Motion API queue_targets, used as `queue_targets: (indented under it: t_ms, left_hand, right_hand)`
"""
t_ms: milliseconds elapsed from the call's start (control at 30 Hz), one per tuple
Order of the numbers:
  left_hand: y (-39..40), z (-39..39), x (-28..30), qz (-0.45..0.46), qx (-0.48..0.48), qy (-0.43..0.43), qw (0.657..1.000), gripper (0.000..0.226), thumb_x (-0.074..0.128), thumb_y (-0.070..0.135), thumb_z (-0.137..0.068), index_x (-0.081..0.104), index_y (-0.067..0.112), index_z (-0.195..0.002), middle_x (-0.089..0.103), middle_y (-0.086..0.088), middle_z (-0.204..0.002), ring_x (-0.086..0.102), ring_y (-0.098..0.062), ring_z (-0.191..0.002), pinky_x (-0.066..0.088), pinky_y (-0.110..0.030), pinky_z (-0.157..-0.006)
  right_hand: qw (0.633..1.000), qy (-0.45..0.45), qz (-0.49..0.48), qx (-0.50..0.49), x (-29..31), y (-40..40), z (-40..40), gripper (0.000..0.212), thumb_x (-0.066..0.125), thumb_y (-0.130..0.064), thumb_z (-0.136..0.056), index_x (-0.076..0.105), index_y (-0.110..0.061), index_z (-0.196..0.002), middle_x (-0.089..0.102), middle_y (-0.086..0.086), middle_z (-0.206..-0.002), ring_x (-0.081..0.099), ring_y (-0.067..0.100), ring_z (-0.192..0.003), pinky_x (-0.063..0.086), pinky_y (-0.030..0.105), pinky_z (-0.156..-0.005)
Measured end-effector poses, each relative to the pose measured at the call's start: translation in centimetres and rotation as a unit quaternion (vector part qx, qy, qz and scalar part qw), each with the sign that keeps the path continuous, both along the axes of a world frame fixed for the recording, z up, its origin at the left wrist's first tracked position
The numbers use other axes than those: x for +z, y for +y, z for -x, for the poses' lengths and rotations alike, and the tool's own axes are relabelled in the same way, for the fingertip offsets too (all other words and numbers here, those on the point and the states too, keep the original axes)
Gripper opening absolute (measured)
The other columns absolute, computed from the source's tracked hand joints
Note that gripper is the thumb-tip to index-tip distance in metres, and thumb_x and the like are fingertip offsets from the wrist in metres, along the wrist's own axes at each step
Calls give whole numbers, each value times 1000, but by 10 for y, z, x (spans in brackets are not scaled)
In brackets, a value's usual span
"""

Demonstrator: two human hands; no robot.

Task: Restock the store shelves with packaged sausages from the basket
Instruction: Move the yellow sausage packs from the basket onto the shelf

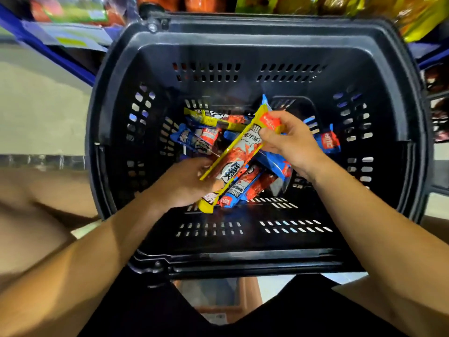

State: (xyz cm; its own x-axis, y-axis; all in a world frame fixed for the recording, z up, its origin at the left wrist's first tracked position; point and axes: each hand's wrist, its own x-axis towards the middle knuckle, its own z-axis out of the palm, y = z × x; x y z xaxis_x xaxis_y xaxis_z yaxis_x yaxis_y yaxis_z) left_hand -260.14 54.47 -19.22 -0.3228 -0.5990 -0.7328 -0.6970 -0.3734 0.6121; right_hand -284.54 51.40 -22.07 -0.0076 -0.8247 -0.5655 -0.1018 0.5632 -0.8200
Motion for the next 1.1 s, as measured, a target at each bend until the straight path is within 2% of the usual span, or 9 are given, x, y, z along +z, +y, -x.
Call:
queue_targets:
  t_ms: [100, 200, 400, 500, 567, 733, 833, 967, 1100]
  left_hand:
    - [13, -4, -1, 2, 53, -14, 998, 22, 61, 41, -93, 71, 24, -104, 72, 6, -98, 67, -15, -96, 52, -36, -86]
    - [18, -6, 0, -50, 181, 9, 982, 18, 61, 35, -94, 73, 23, -98, 75, 2, -96, 70, -19, -94, 53, -44, -92]
    - [15, -2, 5, -66, 339, 57, 937, 16, 63, 26, -94, 73, 14, -97, 77, -4, -96, 72, -24, -93, 57, -45, -89]
    - [20, -2, 9, -96, 403, 102, 904, 14, 61, 21, -95, 74, 16, -91, 77, -4, -92, 74, -20, -84, 60, -32, -69]
    - [21, -5, 10, -120, 433, 121, 885, 14, 62, 22, -94, 73, 14, -93, 77, -6, -90, 75, -19, -77, 59, -27, -60]
    - [22, -14, 9, -124, 459, 127, 871, 15, 62, 27, -94, 69, 15, -101, 77, -2, -92, 75, -18, -82, 61, -31, -68]
    - [23, -13, 7, -119, 468, 134, 865, 16, 62, 27, -94, 68, 15, -102, 77, -3, -92, 75, -19, -83, 61, -35, -74]
    - [24, -8, 5, -114, 485, 156, 853, 14, 63, 26, -94, 68, 14, -99, 77, -4, -90, 75, -20, -79, 60, -34, -67]
    - [30, 1, 9, -100, 481, 207, 846, 10, 63, 20, -93, 68, 13, -96, 77, -3, -85, 74, -17, -72, 56, -28, -57]
  right_hand:
    - [989, 127, 15, 74, -19, -10, -14, 33, 63, -25, -94, 58, -20, -126, 66, 2, -111, 65, 25, -104, 51, 42, -98]
    - [942, 271, 71, 187, -41, -20, -25, 38, 49, -20, -99, 52, -13, -136, 60, 10, -130, 54, 27, -121, 39, 34, -104]
    - [852, 359, 80, 373, -88, -45, -41, 59, 61, -18, -89, 39, -2, -141, 41, 22, -145, 41, 38, -133, 34, 40, -110]
    - [815, 408, 57, 409, -104, -56, -50, 90, 67, -32, -86, 14, -8, -155, 18, 16, -161, 25, 37, -144, 25, 45, -118]
    - [807, 419, 14, 415, -112, -61, -53, 97, 67, -39, -85, 8, -12, -156, 17, 12, -161, 24, 38, -143, 25, 48, -117]
    - [770, 474, 1, 427, -112, -53, -64, 66, 67, -42, -85, 42, -15, -140, 40, 16, -139, 37, 40, -127, 37, 52, -104]
    - [751, 495, 22, 436, -97, -44, -59, 56, 66, -41, -87, 51, -12, -133, 45, 14, -135, 40, 39, -124, 40, 49, -99]
    - [771, 473, 54, 422, -63, -30, -37, 45, 66, -32, -88, 55, -9, -125, 59, 17, -126, 54, 39, -116, 46, 45, -96]
    - [788, 447, 85, 415, -19, -2, -8, 50, 69, -24, -83, 52, -14, -129, 65, 13, -123, 57, 33, -119, 40, 40, -102]
